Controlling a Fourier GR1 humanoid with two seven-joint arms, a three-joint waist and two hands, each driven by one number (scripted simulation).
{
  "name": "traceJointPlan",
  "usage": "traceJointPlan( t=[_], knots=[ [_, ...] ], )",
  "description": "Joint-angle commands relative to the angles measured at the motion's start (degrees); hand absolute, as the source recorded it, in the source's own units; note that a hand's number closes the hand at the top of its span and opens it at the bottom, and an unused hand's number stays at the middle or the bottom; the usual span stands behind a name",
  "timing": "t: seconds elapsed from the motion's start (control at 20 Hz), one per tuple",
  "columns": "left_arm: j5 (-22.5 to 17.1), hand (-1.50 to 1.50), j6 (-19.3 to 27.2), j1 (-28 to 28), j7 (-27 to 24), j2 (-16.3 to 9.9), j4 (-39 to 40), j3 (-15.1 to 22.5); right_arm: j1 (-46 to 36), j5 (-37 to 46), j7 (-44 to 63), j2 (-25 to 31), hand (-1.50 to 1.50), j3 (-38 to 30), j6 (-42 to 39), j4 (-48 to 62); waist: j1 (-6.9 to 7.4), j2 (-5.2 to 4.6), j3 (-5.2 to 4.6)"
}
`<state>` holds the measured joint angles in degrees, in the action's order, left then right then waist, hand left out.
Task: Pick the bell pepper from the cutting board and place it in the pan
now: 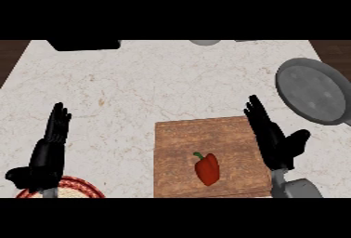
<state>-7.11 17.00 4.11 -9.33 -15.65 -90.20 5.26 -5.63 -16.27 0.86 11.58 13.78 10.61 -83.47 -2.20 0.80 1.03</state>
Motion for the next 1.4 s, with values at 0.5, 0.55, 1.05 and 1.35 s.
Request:
traceJointPlan(
  t=[0.5,0.55,1.05,1.35],
  knots=[
    [-9.3,0.0,-0.5,4.2,12.9,7.6,7.1,-0.1,14.6,32.4,-11.7,1.9,-1.5,16.0,19.4,-17.7,-1.7,0.56,-1.34],
    [-10.2,0.0,-1.6,4.4,13.5,7.0,5.5,-0.3,17.3,36.5,-12.9,-0.5,-1.5,19.7,23.0,-16.3,-0.57,0.33,-1.23],
    [-9.1,0.0,-1.2,2.4,14.5,7.6,6.4,0.3,33.4,73.8,8.6,-5.3,-1.5,26.1,33.8,-24.8,1.42,-0.71,-1.28],
    [-9.8,0.0,-2.1,0.1,15.8,7.1,7.5,-0.8,24.3,86.5,30.0,-11.4,-1.5,22.5,13.0,-32.9,2.18,-0.97,-1.23]
  ],
)
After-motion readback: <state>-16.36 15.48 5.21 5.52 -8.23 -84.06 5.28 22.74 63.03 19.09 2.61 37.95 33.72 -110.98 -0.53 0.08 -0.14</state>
